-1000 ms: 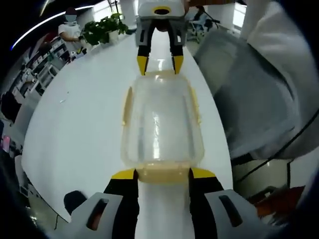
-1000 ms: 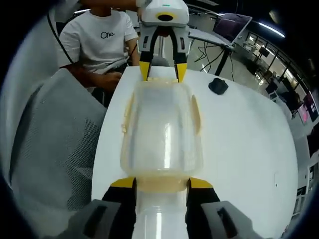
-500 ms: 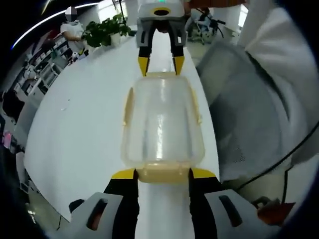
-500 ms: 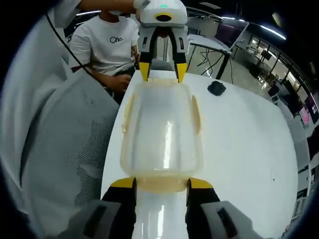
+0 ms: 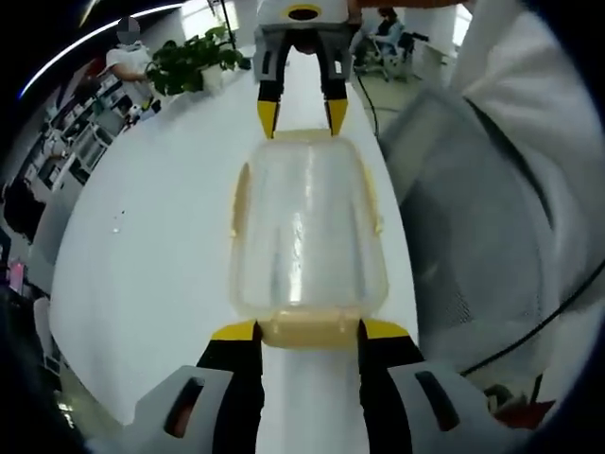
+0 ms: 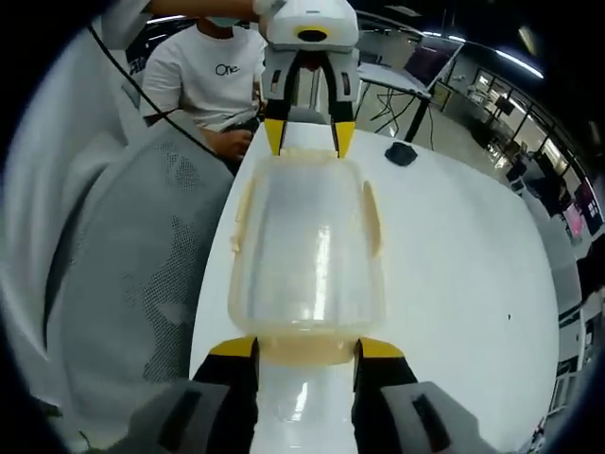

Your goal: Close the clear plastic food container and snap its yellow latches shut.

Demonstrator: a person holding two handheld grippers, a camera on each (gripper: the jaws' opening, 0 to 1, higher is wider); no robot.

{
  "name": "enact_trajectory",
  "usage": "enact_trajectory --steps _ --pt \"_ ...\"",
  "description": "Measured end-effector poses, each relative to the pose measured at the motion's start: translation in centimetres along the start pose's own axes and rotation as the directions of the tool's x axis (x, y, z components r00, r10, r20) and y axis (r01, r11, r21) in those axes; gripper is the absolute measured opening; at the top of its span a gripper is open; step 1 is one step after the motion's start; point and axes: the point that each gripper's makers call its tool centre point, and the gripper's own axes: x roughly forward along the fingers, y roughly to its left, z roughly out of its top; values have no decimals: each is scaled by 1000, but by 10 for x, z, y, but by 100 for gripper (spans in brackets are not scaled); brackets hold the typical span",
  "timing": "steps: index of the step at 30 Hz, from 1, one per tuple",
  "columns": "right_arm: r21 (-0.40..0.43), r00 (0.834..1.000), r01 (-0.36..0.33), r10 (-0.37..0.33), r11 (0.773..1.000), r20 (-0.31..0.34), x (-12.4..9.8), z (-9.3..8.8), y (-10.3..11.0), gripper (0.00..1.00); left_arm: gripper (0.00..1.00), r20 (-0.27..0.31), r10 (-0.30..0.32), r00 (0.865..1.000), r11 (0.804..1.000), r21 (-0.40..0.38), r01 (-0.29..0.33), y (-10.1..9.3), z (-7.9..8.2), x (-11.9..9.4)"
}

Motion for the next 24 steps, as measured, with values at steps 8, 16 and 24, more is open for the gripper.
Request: enact_trajectory --steps 8,16,24 --pt "15 1000 14 -14 1000 23 -14 -24 -3 37 37 -12 5 1000 1000 25 -5 7 25 12" --pt "21 1000 29 -29 999 9 -25 -48 -6 37 37 -3 2 1000 999 37 -2 13 47 26" --pt "31 1000 29 -29 999 -3 -28 -71 -8 37 37 -23 -9 1000 999 51 10 17 63 46"
